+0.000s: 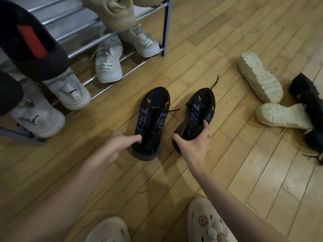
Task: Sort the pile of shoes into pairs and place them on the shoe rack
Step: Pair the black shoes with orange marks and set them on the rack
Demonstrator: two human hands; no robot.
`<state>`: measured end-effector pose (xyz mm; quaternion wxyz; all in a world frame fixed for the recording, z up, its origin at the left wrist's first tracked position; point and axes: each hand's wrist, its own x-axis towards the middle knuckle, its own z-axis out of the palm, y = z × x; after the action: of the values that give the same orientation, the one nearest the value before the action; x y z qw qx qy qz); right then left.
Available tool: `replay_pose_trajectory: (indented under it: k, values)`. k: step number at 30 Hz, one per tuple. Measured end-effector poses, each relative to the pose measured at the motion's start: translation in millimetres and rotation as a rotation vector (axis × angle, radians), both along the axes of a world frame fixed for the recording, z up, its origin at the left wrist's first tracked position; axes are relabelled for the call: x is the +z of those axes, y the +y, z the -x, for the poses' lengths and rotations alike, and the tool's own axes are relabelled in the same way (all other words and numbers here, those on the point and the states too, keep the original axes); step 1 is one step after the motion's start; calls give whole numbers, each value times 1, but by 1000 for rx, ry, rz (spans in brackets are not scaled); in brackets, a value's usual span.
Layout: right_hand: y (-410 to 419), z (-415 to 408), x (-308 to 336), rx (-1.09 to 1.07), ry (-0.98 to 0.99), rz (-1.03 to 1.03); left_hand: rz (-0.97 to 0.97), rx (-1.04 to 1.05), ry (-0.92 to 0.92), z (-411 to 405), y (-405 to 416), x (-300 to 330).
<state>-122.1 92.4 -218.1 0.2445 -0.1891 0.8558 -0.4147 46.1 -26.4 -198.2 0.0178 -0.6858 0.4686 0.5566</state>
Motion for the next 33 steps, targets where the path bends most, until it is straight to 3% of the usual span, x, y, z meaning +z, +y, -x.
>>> replay_pose_trajectory:
  k: [4, 8, 14, 21, 33]
  values:
    - [-2, 11, 8, -48, -24, 170, -149, 122, 225, 5, -2, 20]
    - [-7, 24, 24, 37, 68, 222, -186, 51, 338, 8, -8, 45]
    - [-20, 39, 78, 132, 130, 360, -45, -38, 272, 21, -10, 101]
    - [-48, 61, 173, 292, 285, 470, 177, -28, 434, 5, -17, 192]
    - [-109, 61, 249, 453, 350, 649, 539, 88, 563, -21, -20, 286]
